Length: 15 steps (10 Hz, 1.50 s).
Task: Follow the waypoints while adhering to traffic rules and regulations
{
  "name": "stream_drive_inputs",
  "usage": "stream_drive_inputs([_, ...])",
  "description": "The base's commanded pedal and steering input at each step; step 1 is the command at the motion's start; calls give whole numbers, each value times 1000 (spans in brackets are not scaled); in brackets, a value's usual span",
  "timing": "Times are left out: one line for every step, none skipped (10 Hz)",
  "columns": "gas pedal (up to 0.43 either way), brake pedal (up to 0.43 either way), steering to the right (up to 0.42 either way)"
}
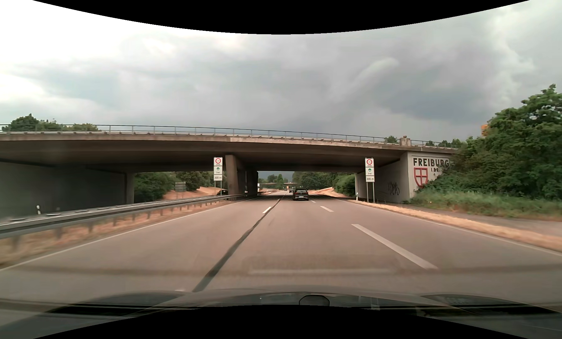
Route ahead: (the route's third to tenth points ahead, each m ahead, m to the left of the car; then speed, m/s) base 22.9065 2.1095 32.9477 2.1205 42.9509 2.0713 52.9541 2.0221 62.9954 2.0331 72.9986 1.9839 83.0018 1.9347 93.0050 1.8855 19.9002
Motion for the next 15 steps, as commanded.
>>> stream_drive_inputs([79, 0, -1])
stream_drive_inputs([79, 0, -1])
stream_drive_inputs([79, 0, 0])
stream_drive_inputs([87, 0, -1])
stream_drive_inputs([110, 0, -1])
stream_drive_inputs([110, 0, -1])
stream_drive_inputs([138, 0, -1])
stream_drive_inputs([138, 0, -1])
stream_drive_inputs([157, 0, -1])
stream_drive_inputs([157, 0, -1])
stream_drive_inputs([169, 0, -1])
stream_drive_inputs([177, 0, -1])
stream_drive_inputs([177, 0, 0])
stream_drive_inputs([177, 0, -1])
stream_drive_inputs([177, 0, -1])
